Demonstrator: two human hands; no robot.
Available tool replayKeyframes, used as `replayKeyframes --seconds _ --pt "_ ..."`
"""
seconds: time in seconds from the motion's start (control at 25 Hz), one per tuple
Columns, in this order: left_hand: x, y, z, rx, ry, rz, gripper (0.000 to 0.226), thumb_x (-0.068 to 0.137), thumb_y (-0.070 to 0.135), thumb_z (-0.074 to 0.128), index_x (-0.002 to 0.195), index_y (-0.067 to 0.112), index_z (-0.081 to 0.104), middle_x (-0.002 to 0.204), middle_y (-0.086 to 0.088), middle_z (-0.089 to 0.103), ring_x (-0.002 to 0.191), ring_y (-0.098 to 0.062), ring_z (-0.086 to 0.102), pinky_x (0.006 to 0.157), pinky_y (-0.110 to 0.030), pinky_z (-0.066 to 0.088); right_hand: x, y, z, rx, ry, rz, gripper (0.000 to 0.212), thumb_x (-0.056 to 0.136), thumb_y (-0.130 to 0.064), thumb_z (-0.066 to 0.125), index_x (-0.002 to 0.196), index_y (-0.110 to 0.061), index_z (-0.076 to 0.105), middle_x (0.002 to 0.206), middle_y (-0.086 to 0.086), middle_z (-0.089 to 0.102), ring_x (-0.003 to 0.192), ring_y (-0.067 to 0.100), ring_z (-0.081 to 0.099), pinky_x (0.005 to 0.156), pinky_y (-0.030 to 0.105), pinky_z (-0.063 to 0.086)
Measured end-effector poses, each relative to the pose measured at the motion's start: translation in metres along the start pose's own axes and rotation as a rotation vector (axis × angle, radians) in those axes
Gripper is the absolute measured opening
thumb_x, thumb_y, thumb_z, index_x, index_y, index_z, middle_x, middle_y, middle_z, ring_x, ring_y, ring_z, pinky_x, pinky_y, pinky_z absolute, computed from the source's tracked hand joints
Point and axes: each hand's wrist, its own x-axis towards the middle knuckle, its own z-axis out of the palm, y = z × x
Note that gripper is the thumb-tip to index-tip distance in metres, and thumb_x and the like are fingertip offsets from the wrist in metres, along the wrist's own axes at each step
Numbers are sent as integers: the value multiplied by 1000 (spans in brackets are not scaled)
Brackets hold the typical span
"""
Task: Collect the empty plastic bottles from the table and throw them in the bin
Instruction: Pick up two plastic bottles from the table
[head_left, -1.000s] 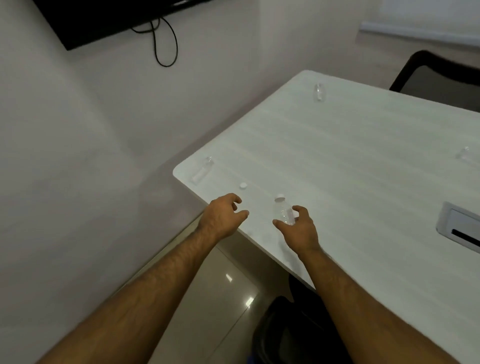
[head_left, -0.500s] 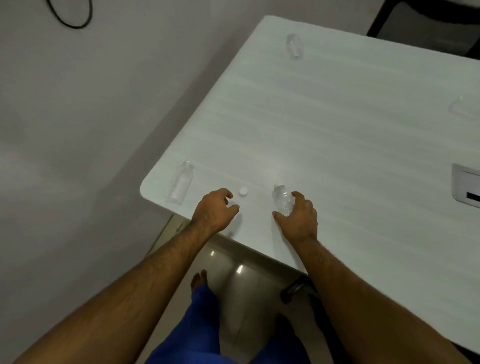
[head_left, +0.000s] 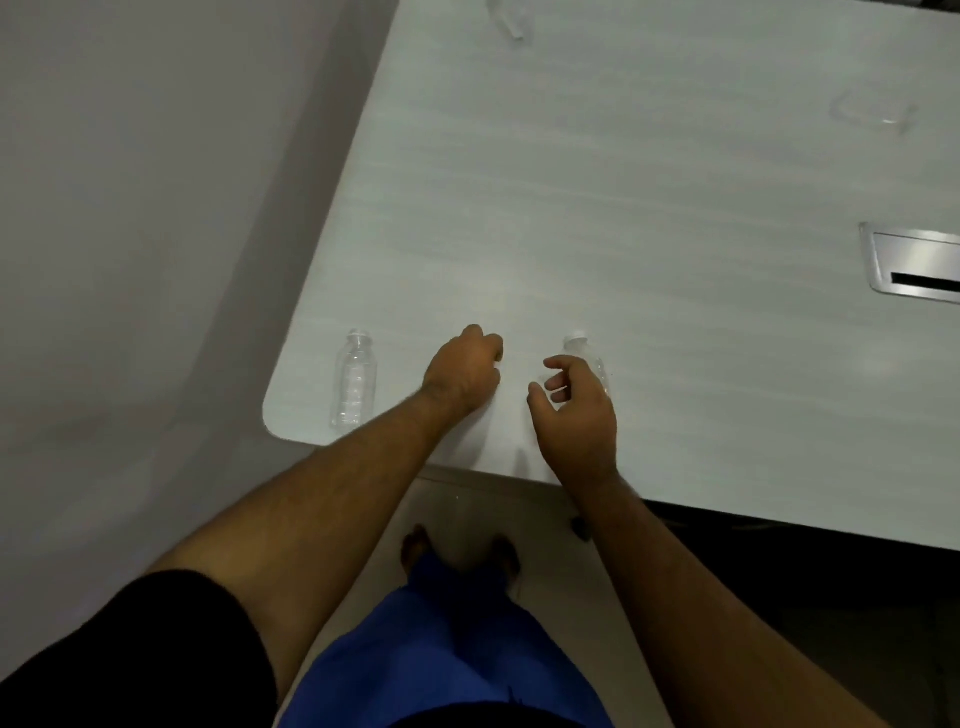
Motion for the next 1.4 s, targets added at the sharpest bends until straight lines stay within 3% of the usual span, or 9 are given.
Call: replayKeyframes --seconds 0.12,0.28,0.52,0.64,0.76,0.96,1.08,1.2,1.4 --pt "-14 -23 -29 -116 108 -90 30 89 24 63 116 13 65 116 -8 62 98 -24 63 79 -26 47 -2 -17 20 67 -131 70 23 87 -23 66 109 -18 66 80 -5 64 71 9 61 74 38 59" --pt "-40 -75 -75 -251 253 -219 30 85 25 67 113 13 67 117 -8 64 94 -16 58 76 -23 43 -9 -54 64 34 -320 114 33 89 -37 67 117 -18 64 93 -2 68 84 16 65 80 35 58" --pt "-38 -155 -103 -466 310 -411 25 88 24 68 110 12 67 111 -10 67 97 -21 63 84 -34 58 -30 -105 163 -216 -518 237 83 72 -75 64 133 -21 48 125 3 63 106 24 64 83 34 53" --pt "-27 -171 -104 -586 245 -397 25 89 13 66 113 9 68 115 -12 66 105 -26 63 90 -36 56 -35 -115 188 -305 -434 260 75 73 -63 71 129 -19 50 121 4 63 103 25 63 80 33 54" --pt "-20 -174 -111 -731 189 -363 25 92 12 64 117 12 69 117 -10 67 108 -26 64 94 -38 56 -26 -123 183 -128 -350 273 54 82 -46 68 125 -16 56 114 4 66 93 19 61 80 31 52" --pt "-24 -154 -145 -1034 165 -217 21 89 18 69 109 12 71 102 -3 72 95 -19 68 78 -29 58 -25 -144 143 172 -323 228 24 95 -38 50 114 -26 56 100 -4 65 91 20 65 83 40 59" --pt "-28 -131 -163 -1149 131 -130 23 90 17 69 110 7 73 104 -6 74 96 -21 69 79 -28 58 -26 -164 118 229 -263 140 28 94 -44 55 114 -25 60 93 -8 68 84 17 68 73 34 61" --pt "-30 -105 -180 -1218 97 -92 23 89 20 70 109 9 74 100 -5 74 91 -19 70 77 -24 57 -24 -186 101 172 -157 68 48 77 -61 69 113 -31 56 92 -12 69 77 11 69 68 27 60" --pt "-32 -72 -197 -1301 341 -119 16 87 18 72 102 11 75 95 -5 75 90 -22 72 84 -33 60 -16 -212 79 23 11 -24 59 72 -65 72 116 -33 50 95 -12 62 79 11 64 71 25 58"
